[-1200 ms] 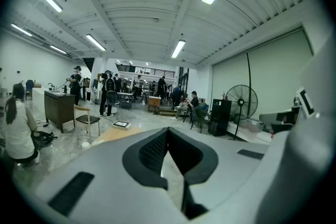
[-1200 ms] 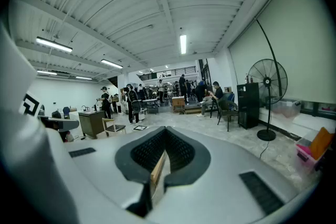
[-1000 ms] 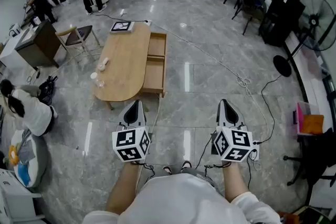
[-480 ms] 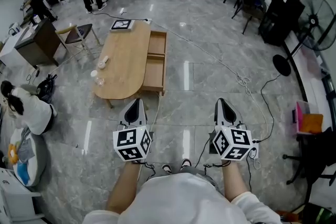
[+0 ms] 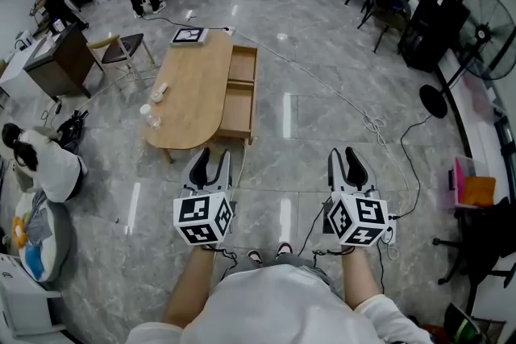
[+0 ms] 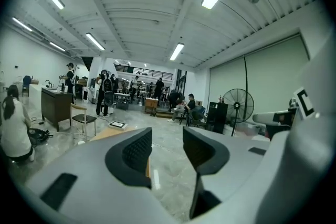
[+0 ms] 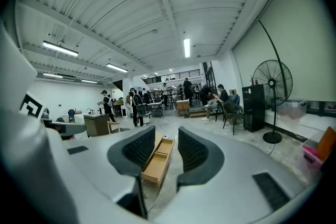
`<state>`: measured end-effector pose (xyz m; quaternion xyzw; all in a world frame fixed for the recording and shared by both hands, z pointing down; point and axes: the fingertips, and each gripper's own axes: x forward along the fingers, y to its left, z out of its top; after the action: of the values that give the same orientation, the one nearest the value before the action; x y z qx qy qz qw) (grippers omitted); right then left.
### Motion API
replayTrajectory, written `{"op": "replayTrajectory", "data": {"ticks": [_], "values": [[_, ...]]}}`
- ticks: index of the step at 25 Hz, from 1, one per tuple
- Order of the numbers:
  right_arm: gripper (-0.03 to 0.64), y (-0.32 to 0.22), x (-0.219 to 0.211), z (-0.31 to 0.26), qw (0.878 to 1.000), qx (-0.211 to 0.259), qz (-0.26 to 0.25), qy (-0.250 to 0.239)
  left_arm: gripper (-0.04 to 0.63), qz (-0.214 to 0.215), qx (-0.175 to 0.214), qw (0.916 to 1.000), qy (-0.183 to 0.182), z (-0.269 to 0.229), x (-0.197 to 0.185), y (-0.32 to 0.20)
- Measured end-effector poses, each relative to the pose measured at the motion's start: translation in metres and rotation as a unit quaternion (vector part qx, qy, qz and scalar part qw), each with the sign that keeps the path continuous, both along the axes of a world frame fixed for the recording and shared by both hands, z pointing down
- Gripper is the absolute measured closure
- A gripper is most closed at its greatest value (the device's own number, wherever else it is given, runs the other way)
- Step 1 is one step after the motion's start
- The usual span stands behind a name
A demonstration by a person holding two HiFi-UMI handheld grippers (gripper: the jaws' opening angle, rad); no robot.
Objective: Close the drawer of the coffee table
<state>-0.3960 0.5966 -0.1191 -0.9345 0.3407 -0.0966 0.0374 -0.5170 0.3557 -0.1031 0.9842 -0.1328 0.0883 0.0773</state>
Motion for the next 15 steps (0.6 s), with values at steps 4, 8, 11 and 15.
{"op": "replayTrajectory", "data": {"ticks": [4, 8, 11, 15], "values": [[0.441, 0.006, 0.001, 0.0, 1.0, -0.003, 0.002, 0.002, 0.369, 0.005, 0.002, 1.0, -0.002, -0.001, 0.0, 0.005], [0.393, 0.011, 0.002, 0.003, 1.0, -0.008, 0.005, 0.002, 0.311, -0.001, 0.006, 1.0, 0.003, -0.003, 0.0, 0.004], [0.331, 0.014, 0.001, 0.006, 1.0, -0.004, 0.008, 0.005, 0.274, -0.004, 0.007, 1.0, 0.004, -0.002, -0.002, 0.003], [0.268, 0.021, 0.002, 0.009, 1.0, -0.003, 0.017, 0.006, 0.255, -0.004, 0.008, 1.0, 0.003, -0.002, -0.004, 0.004]]}}
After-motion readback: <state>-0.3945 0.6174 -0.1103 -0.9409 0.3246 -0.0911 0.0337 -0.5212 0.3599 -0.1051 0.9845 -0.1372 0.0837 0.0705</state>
